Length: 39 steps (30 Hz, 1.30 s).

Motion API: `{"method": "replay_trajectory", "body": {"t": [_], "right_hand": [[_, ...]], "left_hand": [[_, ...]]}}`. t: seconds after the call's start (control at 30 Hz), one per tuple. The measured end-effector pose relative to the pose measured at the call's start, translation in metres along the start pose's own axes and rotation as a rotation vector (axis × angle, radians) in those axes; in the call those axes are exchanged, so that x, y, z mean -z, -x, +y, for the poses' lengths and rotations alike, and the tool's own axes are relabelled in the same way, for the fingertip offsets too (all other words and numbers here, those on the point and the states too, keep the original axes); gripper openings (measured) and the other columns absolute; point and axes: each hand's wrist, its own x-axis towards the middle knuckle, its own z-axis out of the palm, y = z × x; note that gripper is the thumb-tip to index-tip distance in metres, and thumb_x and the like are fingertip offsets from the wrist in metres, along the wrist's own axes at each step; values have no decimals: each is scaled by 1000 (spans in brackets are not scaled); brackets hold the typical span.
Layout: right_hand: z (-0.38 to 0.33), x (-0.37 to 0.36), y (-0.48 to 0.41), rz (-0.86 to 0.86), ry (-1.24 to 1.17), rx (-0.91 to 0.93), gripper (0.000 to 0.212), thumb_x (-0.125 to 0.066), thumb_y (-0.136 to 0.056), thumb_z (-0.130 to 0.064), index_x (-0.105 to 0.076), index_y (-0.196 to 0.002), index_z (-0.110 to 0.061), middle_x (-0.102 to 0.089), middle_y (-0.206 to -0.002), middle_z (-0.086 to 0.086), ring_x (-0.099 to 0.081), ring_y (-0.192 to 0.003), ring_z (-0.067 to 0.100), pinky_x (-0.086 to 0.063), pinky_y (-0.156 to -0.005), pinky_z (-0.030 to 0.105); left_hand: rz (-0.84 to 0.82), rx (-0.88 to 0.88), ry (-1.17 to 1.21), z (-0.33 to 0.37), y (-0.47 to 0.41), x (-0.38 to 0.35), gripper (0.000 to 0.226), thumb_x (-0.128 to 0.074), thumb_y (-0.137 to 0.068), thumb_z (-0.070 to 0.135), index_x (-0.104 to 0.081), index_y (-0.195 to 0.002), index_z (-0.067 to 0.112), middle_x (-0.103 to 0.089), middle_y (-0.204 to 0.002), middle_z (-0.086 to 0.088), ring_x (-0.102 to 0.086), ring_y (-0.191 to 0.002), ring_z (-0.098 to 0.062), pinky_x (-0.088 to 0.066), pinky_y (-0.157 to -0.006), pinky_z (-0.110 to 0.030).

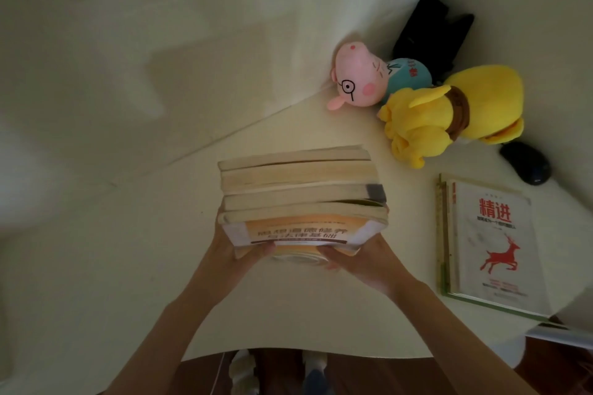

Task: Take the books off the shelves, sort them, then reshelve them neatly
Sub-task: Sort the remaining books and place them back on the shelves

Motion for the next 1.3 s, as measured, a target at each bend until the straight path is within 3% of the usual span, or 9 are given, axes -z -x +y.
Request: {"method": "replay_trajectory", "body": {"t": [0.1, 0.23, 0.33, 0.53, 0.7, 0.8, 0.97, 1.13, 1.3], "right_hand": [[-4, 3, 0, -37, -6, 15, 103, -78, -76, -35, -13, -149, -3, -59, -129, -3, -62, -112, 9, -57, -75, 24], [-15, 7, -2, 61, 39, 107, 94, -73, -82, -12, 2, -139, -13, -46, -130, -9, -51, -109, -19, -46, -79, 4], [-23, 12, -5, 125, 35, 155, 96, -77, -75, -16, -3, -130, -43, -44, -131, -17, -55, -114, -7, -49, -86, 12], [-43, 13, 5, 123, -158, 202, 95, -80, -68, -10, -14, -125, -46, -57, -127, -2, -61, -114, 19, -55, -90, 35], [-89, 12, 34, 162, -215, 309, 96, -78, -73, -11, -20, -129, -62, -58, -125, -7, -59, -117, 21, -54, -91, 44], [-133, 19, 53, 135, -201, 401, 97, -75, -79, -14, -17, -132, -69, -56, -128, -13, -57, -120, 15, -53, -92, 37], [-211, 27, 88, 50, -141, 593, 99, -67, -83, -9, -9, -138, -66, -51, -139, -14, -54, -124, 9, -52, -89, 23], [-284, 28, 127, 94, -46, 783, 102, -69, -85, -3, -1, -151, -40, -45, -145, 1, -46, -132, 25, -43, -105, 49], [-330, 27, 174, 95, -18, 906, 103, -68, -83, -3, -3, -148, -51, -49, -143, 2, -53, -127, 24, -48, -99, 51]], "left_hand": [[29, 14, 34, -3, -8, 0, 93, -71, -71, 48, -30, -144, 8, -56, -129, 9, -54, -116, 1, -44, -89, -9], [81, -6, 85, 0, -16, -1, 89, -73, -67, 44, -34, -141, 12, -58, -125, 6, -57, -113, -4, -50, -87, -16], [127, -28, 134, 11, -24, -1, 75, -75, -66, 34, -44, -132, 19, -64, -117, 8, -61, -108, -8, -51, -80, -16], [145, -63, 239, 44, -22, 1, 64, -70, -80, 8, -42, -136, 23, -67, -114, 12, -65, -104, -9, -54, -75, -19], [199, -53, 361, 95, 5, 14, 61, -60, -81, 16, -41, -138, 27, -68, -110, 14, -68, -95, -8, -55, -65, -19], [231, -76, 400, 132, 29, 27, 52, -60, -79, 22, -49, -129, 28, -70, -106, 10, -70, -92, -14, -56, -63, -23], [296, -232, 337, 200, 72, 56, 53, -74, -76, 33, -52, -124, 40, -69, -109, 11, -70, -93, -15, -58, -68, -31], [340, -411, 270, 264, 112, 85, 61, -67, -72, 44, -47, -129, 46, -67, -113, 16, -68, -95, -10, -57, -76, -37], [351, -535, 310, 307, 160, 98, 62, -70, -74, 44, -44, -130, 47, -67, -111, 16, -69, -92, -12, -59, -71, -37]]}}
